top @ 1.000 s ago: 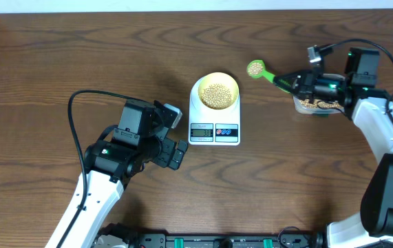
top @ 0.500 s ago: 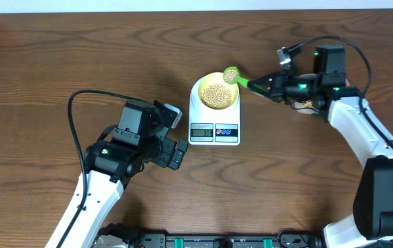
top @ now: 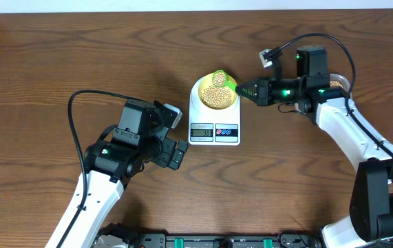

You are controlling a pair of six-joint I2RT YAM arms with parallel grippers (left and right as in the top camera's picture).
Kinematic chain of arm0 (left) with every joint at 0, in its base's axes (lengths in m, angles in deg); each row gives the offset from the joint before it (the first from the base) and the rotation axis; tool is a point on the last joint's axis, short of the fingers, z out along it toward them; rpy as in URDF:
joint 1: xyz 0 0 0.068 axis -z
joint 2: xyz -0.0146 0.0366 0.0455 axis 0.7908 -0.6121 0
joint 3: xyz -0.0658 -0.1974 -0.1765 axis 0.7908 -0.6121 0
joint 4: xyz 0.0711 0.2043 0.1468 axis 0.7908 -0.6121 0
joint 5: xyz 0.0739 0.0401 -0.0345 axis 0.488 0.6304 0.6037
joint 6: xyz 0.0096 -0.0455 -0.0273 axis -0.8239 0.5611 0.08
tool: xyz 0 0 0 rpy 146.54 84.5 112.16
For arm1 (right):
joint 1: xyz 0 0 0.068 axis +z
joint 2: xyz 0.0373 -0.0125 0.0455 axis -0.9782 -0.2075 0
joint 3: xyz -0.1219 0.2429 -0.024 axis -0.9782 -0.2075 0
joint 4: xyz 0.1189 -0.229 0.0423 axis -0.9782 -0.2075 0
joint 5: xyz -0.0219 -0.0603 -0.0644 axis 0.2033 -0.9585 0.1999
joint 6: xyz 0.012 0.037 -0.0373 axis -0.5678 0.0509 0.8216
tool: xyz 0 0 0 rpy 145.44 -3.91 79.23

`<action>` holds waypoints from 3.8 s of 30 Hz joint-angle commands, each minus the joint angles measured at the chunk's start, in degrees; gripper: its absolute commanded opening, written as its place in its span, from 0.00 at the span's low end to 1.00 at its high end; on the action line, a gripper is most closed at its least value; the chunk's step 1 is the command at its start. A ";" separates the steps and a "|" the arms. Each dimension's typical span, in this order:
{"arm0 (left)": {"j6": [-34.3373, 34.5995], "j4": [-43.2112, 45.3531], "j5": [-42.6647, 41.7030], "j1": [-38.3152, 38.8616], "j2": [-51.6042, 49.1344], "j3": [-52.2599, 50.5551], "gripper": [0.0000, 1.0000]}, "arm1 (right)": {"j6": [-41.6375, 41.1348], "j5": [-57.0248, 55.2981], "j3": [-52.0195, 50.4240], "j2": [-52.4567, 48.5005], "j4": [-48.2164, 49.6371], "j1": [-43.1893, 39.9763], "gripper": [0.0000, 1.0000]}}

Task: Scoop item into bowl and weigh 50g on scale
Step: 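Lift the filled scoop and carry it left over the yellow bowl, then tilt the scoop slowly with the right gripper, trickling soybeans into the bowl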

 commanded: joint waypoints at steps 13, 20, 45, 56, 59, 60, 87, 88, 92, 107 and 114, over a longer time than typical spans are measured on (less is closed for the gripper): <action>0.24 0.04 0.37 -0.24 -0.11 -0.04 0.98 | 14.80 -9.57 -0.17 -0.28 0.17 1.86 0.01; 0.24 0.04 0.37 -0.24 -0.11 -0.04 0.98 | 16.26 -13.81 -0.17 -0.09 -0.35 3.41 0.01; 0.24 0.04 0.37 -0.24 -0.11 -0.04 0.98 | 18.53 -17.70 0.26 1.14 -3.06 4.81 0.01; 0.24 0.04 0.37 -0.24 -0.11 -0.04 0.98 | 19.02 -17.70 0.74 1.14 -3.78 4.81 0.01; 0.24 0.04 0.37 -0.24 -0.11 -0.04 0.98 | 21.20 -17.73 0.76 1.14 -4.48 4.81 0.01; 0.22 0.04 0.37 -0.24 -0.11 -0.04 0.98 | 21.57 -17.73 0.76 1.14 -4.59 4.79 0.01; 0.24 0.04 0.37 -0.24 -0.11 -0.04 0.98 | 24.44 -21.73 2.71 2.62 -6.29 4.81 0.01; 0.24 0.04 0.37 -0.24 -0.11 -0.04 0.98 | 24.30 -21.73 2.71 2.62 -6.29 4.81 0.01; 0.22 0.04 0.37 -0.24 -0.11 -0.04 0.98 | 22.93 -21.03 2.71 2.62 -6.29 4.81 0.01; 0.22 0.04 0.37 -0.24 -0.11 -0.04 0.98 | 22.95 -20.70 2.71 2.62 -6.29 4.81 0.01; 0.22 0.04 0.37 -0.24 -0.11 -0.04 0.98 | 24.35 -20.72 2.71 2.62 -6.27 4.81 0.01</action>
